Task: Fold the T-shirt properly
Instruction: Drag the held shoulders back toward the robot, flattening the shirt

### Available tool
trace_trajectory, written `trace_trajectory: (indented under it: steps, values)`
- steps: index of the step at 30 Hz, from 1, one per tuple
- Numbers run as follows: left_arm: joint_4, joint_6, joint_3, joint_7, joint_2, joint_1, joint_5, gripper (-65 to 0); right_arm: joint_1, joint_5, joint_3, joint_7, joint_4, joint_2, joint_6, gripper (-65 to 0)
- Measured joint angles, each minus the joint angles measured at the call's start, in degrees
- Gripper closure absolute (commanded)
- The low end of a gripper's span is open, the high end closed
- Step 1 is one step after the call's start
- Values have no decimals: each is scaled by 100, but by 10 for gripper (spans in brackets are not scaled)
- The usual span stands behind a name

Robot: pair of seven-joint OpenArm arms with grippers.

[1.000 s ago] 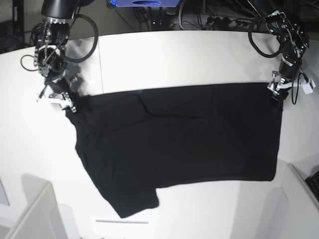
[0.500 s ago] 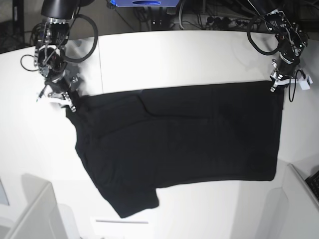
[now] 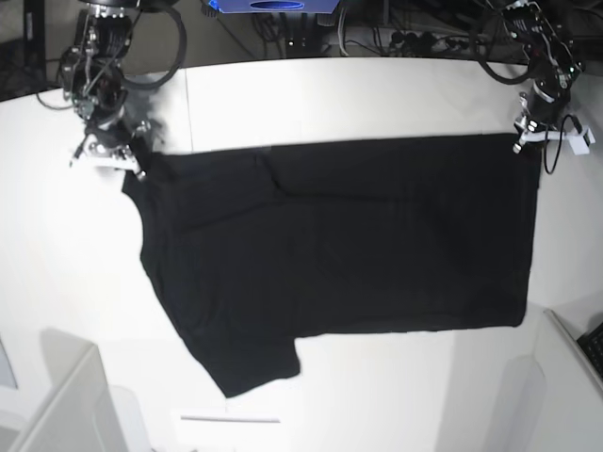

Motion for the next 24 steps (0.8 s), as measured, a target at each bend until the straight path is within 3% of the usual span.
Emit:
trace_trajectory:
  steps: [17,24]
  values:
    - [612,-20,11,-11,-20,1025,-35,0,-1287,2,-4,-11,1073,0,-20,0]
    - [931,-31,-39,525,-13,1139,-22,0,-1805,15,317,2,1381,-52,-17,0]
